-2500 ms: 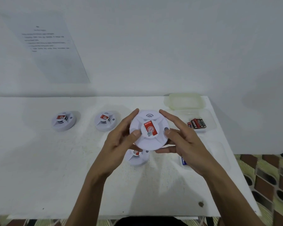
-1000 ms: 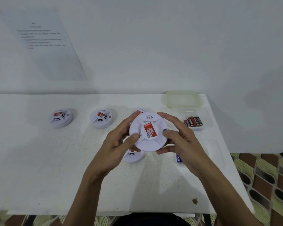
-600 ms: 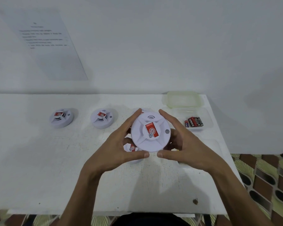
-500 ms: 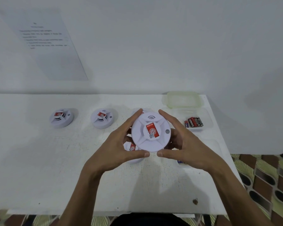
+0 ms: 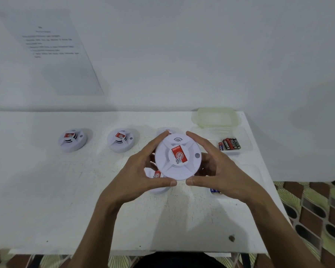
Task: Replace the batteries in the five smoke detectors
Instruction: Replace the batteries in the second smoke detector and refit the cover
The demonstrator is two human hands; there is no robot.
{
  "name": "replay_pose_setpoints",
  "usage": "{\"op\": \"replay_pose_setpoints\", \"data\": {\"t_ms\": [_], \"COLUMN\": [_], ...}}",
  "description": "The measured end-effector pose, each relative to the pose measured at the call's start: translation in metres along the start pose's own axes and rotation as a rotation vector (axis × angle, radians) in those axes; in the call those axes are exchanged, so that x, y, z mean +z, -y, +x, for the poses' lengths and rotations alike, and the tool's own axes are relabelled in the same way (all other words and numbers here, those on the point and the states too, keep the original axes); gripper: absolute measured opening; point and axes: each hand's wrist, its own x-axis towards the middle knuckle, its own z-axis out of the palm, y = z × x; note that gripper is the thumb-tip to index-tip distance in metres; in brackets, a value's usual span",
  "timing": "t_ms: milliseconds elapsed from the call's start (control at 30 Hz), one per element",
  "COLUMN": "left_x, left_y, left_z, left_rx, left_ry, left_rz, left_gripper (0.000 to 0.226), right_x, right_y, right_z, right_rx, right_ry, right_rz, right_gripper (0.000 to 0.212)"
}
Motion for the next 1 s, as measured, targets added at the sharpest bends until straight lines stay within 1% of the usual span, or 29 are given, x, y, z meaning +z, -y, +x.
{"op": "replay_pose_setpoints", "data": {"t_ms": [1000], "left_x": [0.0004], "left_y": [0.0044], "left_z": [-0.0006], "left_rx": [0.002], "left_ry": [-0.010], "left_rz": [0.002], "left_gripper": [0.089], "right_x": [0.0029], "right_y": [-0.0026], "right_z": [-0.0001], "right_rx": [-0.030], "right_ry": [0.001], "right_rz": [0.014], "right_gripper": [0.094]}}
